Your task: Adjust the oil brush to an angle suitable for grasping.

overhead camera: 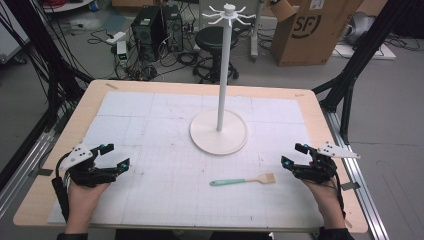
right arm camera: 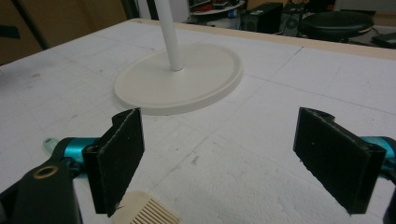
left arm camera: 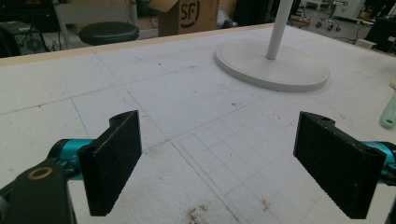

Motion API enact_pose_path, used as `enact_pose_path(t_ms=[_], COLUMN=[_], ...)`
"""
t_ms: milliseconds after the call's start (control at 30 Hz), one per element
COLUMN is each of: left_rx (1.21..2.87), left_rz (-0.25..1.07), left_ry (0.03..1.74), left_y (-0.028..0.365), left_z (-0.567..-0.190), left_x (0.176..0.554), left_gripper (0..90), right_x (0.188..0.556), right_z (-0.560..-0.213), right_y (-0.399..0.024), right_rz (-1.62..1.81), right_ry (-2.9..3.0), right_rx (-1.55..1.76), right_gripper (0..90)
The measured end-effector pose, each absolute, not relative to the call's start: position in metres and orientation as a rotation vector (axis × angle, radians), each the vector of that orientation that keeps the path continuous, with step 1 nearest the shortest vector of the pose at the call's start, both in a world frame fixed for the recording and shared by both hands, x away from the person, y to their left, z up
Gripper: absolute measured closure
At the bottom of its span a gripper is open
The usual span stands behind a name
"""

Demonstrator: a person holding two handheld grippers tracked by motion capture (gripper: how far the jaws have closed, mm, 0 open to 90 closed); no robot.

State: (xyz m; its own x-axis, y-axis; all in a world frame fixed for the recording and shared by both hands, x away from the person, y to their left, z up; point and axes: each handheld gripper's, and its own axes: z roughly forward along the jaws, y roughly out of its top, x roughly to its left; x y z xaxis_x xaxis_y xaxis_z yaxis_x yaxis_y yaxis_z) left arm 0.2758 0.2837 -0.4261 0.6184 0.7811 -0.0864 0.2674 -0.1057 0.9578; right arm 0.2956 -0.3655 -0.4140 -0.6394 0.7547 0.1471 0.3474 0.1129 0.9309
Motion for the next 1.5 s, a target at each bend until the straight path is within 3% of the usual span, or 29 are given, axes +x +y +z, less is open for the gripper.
enact_pose_path(t_ms=[1500], left_rx=[1.669], left_rz=[0.536], left_ry=[0.880], left_y=[0.2828], left_z=[-0.4274], left_x=[0.2776], left_gripper=[15.9], right_x=[0.2955], right_z=[-0.4158], right_y=[-0.3630], right_rz=[1.533], right_ry=[2.097], right_rx=[1.012], right_gripper=[14.7])
